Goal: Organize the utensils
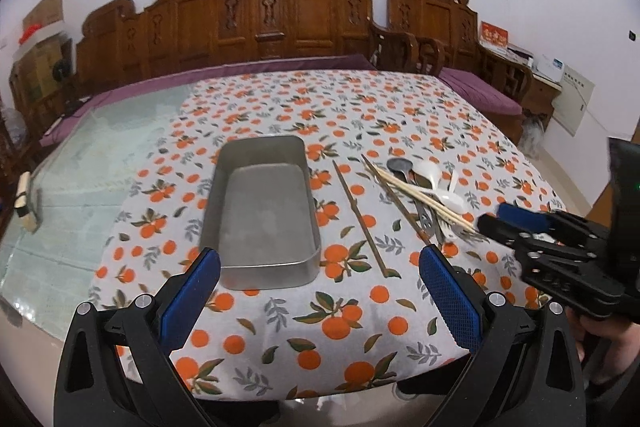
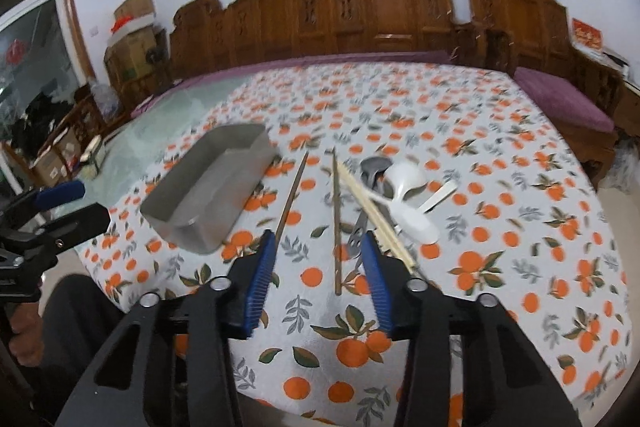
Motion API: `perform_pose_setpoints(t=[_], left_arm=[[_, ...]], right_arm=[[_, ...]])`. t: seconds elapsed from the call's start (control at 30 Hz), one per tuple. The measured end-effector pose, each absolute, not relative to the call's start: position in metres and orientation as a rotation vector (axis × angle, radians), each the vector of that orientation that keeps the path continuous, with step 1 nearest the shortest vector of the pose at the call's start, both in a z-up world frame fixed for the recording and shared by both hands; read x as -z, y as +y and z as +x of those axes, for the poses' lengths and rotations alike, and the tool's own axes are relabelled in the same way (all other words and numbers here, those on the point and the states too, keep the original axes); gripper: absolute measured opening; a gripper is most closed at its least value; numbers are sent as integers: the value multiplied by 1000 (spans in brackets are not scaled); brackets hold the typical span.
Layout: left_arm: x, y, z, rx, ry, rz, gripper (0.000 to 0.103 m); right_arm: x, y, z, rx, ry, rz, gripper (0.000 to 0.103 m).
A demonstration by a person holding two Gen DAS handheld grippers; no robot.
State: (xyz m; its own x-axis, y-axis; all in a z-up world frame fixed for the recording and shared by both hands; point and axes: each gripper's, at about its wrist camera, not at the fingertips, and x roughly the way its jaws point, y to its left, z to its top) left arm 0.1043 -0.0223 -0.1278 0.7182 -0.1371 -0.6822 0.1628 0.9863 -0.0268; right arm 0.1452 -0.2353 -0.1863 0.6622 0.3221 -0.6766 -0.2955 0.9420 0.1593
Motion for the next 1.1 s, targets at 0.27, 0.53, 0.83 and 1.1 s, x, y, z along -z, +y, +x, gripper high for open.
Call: perform_pose_setpoints(t=[0.27, 0.53, 0.83, 1.1], left_arm=[[150, -25, 115, 218, 802, 12, 88], [156, -39, 116, 271, 817, 27, 72], [175, -62, 127, 288, 858, 96, 58], [190, -84, 140, 305, 884, 129, 44]], right_arm=[[235, -217, 178, -385, 890, -42, 20], [260, -210, 192, -362, 941, -135, 17], [261, -217, 192, -357, 908, -145, 6], [233, -242, 179, -359, 810, -6, 6]])
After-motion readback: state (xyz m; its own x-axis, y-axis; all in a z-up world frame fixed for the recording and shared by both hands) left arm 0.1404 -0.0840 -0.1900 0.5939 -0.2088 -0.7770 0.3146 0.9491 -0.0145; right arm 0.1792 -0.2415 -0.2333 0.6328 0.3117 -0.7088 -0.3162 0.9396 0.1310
